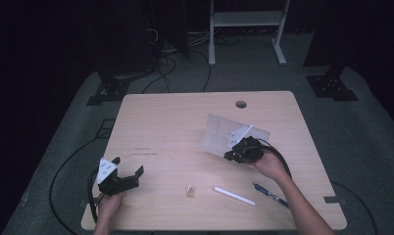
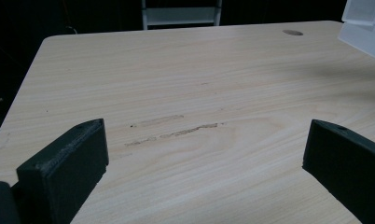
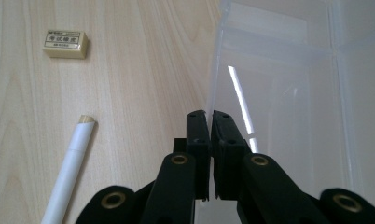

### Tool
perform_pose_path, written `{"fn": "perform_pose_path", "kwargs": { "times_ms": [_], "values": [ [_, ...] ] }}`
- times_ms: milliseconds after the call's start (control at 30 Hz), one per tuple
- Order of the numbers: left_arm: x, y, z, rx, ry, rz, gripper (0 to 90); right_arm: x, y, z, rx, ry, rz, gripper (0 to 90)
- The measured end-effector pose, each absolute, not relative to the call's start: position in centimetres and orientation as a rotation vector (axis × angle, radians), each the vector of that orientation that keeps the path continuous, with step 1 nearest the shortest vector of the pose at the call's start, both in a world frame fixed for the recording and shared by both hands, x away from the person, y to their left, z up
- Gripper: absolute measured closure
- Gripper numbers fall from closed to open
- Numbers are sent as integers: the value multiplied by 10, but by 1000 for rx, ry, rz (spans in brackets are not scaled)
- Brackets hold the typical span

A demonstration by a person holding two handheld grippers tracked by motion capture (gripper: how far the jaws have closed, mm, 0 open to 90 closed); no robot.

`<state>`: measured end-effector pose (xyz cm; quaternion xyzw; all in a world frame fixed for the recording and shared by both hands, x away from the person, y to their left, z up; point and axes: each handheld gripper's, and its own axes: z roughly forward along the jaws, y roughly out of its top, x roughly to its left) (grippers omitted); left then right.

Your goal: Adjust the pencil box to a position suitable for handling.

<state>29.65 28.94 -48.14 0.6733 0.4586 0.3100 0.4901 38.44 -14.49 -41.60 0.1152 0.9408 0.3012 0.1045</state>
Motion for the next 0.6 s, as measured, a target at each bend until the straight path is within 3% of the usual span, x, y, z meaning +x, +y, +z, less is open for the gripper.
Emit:
{"fn": "perform_pose_path", "kwargs": {
  "times_ms": [600],
  "values": [
    [297, 290, -481, 1629, 1117, 751, 0, 390, -121, -434, 280, 2852, 882, 863]
  ]
}}
